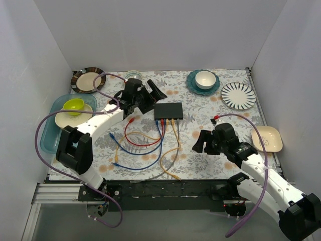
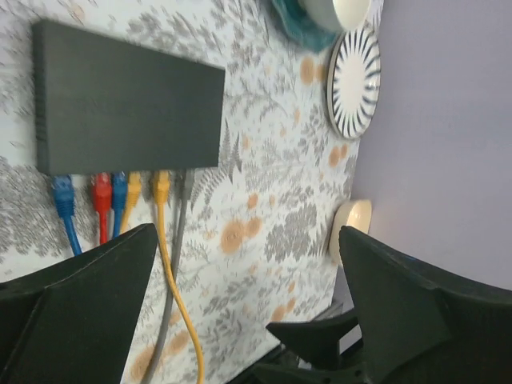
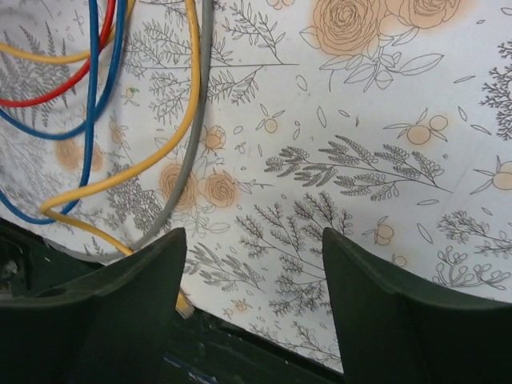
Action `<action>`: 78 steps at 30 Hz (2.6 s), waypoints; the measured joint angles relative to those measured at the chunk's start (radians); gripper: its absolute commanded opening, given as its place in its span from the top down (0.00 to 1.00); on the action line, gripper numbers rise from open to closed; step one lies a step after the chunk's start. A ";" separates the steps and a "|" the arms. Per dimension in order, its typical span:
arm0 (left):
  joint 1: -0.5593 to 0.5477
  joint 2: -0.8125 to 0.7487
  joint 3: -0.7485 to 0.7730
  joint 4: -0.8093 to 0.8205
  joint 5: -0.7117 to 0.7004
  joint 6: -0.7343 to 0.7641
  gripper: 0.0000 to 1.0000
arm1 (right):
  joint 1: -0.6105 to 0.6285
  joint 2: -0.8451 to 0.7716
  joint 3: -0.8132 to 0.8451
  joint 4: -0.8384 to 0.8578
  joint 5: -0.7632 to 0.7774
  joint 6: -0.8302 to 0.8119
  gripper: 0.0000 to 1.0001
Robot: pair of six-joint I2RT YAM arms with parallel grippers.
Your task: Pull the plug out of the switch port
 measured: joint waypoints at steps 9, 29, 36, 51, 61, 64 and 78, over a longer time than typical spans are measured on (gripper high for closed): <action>0.073 0.216 0.093 0.071 0.019 0.068 0.15 | -0.007 0.200 0.009 0.298 0.002 0.057 0.37; 0.112 0.447 0.178 0.259 0.365 0.061 0.79 | -0.227 0.853 0.093 1.001 -0.311 0.301 0.42; 0.111 0.510 0.191 0.211 0.389 0.066 0.82 | -0.227 0.984 0.114 1.145 -0.381 0.375 0.53; 0.122 0.578 0.243 0.162 0.412 0.064 0.86 | -0.226 1.162 0.204 1.298 -0.423 0.484 0.55; 0.126 0.578 0.243 0.156 0.419 0.064 0.87 | -0.226 1.206 0.225 1.327 -0.437 0.526 0.67; 0.126 0.578 0.243 0.156 0.420 0.065 0.87 | -0.225 1.207 0.228 1.319 -0.436 0.522 0.68; 0.130 0.579 0.238 0.158 0.436 0.058 0.88 | -0.222 1.232 0.240 1.333 -0.452 0.531 0.99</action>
